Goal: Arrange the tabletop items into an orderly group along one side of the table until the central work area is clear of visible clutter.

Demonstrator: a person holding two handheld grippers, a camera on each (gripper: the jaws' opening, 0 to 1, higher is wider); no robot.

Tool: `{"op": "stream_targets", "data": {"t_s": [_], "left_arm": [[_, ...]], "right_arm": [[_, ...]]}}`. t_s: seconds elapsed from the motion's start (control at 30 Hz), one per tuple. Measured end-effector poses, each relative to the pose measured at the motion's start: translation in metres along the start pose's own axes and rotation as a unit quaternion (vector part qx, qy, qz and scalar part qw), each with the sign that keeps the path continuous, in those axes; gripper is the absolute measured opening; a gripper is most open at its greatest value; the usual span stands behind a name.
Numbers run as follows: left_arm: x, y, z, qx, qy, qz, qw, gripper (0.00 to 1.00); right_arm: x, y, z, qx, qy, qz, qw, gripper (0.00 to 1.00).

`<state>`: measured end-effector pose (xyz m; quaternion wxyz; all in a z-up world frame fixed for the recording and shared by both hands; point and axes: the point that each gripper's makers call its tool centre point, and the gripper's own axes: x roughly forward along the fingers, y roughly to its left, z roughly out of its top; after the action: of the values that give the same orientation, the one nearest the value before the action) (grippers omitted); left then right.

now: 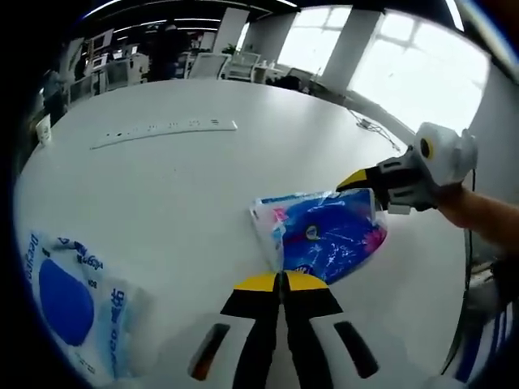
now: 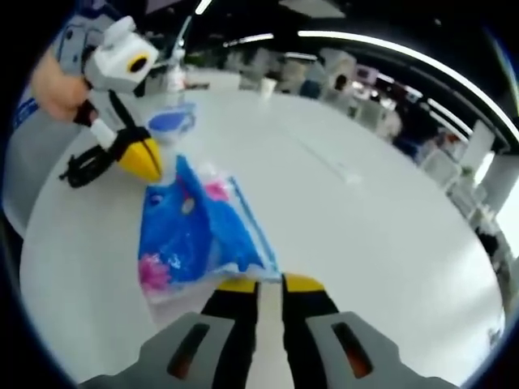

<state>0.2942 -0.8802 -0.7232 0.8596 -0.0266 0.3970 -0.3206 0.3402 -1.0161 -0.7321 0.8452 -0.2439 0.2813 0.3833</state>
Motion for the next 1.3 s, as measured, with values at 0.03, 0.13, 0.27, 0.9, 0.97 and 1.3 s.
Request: {"op": "stream_targets", "data": {"t_s": [0.03,0.13,0.27,0.9,0.97,1.3], "left_arm": [[0.000,0.000,0.000,0.000,-0.001,0.002,1.0000,0.08],[-0.001,0.003,0.000,0.014,-0.007,0.015,0.9998,0.20],[-0.003,0.006,0.003,0.022,-0.015,0.027,0.9993,0.36],[-0.022,0.011,0.041,0.084,-0.096,0.039,0.9911,0.98],[-0.025,0.014,0.043,0.090,-0.098,0.041,0.9903,0.99],[-0.052,0.009,0.052,0.109,-0.113,0.041,0.9868,0.99]], "right_arm": [[0.000,0.000,-0.001,0.000,0.004,-0.001,1.0000,0.09],[0.000,0.000,-0.009,0.005,0.016,-0.004,0.9998,0.10],[-0.007,-0.012,-0.018,0.047,0.024,-0.040,0.9978,0.26],[-0.055,-0.022,-0.015,0.172,-0.051,-0.121,0.9763,0.85],[-0.057,-0.020,-0.014,0.169,-0.051,-0.123,0.9766,0.86],[-0.074,-0.011,-0.003,0.170,-0.064,-0.140,0.9733,0.84]]}}
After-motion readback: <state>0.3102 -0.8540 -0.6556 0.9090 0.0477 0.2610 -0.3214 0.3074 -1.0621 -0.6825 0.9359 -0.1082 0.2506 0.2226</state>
